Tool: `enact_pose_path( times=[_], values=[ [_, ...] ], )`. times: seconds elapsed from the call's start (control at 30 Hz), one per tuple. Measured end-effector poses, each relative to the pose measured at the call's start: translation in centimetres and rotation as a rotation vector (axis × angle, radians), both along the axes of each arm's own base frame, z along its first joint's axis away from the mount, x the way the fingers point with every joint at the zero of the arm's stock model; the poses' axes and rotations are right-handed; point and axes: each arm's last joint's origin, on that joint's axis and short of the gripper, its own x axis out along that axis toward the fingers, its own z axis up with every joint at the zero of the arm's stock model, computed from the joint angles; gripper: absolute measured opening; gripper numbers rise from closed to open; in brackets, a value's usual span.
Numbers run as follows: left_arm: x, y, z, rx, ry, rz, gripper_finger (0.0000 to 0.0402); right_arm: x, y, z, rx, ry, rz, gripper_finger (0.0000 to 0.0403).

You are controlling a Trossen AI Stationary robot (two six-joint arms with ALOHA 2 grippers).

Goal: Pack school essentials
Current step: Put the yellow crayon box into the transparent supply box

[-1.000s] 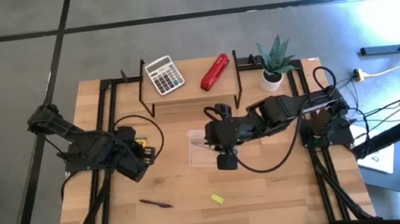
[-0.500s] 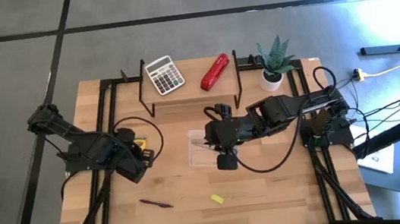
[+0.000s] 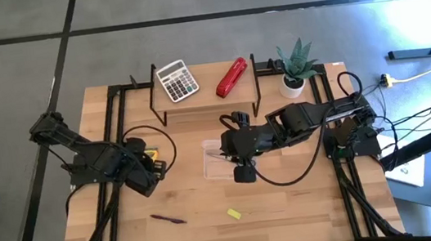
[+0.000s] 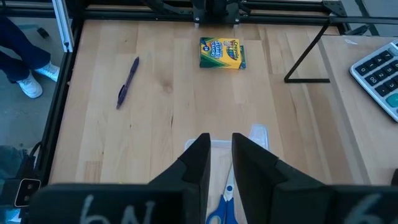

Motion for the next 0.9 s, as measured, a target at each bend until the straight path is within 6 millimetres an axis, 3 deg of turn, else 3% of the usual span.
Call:
enact_pose_path(
  times=[0.9],
  values=[
    [0.26,-0.17,-0.21,0.002,-0.002,0.018,0.0089,0.01,0.0,0.03,0.001,-0.003,0.0,0.0069]
  ],
)
